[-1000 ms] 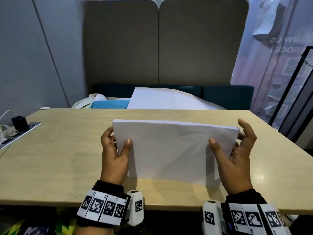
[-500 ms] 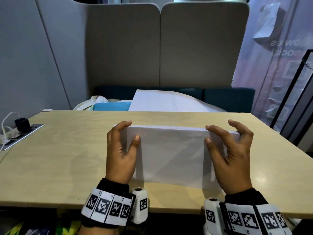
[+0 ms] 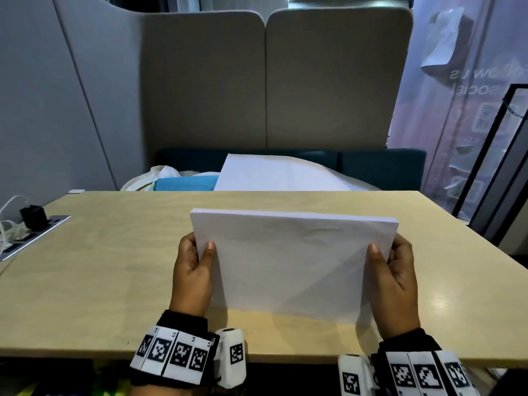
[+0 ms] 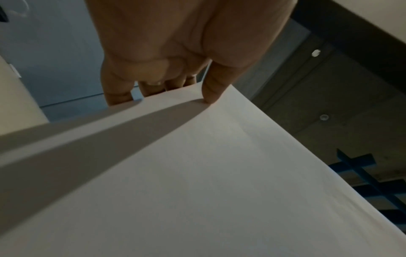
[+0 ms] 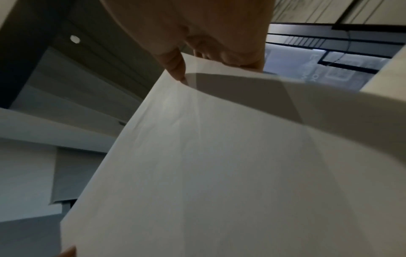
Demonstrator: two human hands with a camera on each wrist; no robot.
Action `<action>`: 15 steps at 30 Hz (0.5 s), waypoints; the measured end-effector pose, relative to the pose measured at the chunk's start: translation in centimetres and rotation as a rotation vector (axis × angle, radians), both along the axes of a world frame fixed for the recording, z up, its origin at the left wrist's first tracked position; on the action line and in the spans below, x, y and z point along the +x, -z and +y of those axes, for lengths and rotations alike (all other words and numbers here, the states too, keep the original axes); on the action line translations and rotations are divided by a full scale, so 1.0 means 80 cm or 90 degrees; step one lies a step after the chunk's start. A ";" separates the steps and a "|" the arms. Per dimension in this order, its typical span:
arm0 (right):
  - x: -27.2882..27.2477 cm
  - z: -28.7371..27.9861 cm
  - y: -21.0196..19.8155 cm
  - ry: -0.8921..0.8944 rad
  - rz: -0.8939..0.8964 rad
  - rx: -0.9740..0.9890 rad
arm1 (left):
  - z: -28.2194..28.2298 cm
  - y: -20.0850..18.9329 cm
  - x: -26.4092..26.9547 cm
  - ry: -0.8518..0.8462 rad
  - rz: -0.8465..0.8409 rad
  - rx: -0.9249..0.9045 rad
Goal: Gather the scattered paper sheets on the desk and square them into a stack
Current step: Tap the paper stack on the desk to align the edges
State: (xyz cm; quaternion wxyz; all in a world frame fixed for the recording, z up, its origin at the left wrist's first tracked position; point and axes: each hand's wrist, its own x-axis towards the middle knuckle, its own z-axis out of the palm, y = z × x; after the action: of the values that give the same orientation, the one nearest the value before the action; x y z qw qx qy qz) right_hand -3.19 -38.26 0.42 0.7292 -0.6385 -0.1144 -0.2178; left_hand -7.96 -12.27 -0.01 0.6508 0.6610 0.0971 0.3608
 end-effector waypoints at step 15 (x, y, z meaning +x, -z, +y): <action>0.006 0.000 0.000 -0.034 0.038 0.022 | 0.001 0.011 0.005 -0.006 0.032 0.017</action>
State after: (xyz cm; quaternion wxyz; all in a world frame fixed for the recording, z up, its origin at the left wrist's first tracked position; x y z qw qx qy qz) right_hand -2.74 -38.26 0.45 0.7487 -0.6289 -0.1059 -0.1809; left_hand -7.57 -12.20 -0.91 0.6375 0.6780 0.1119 0.3484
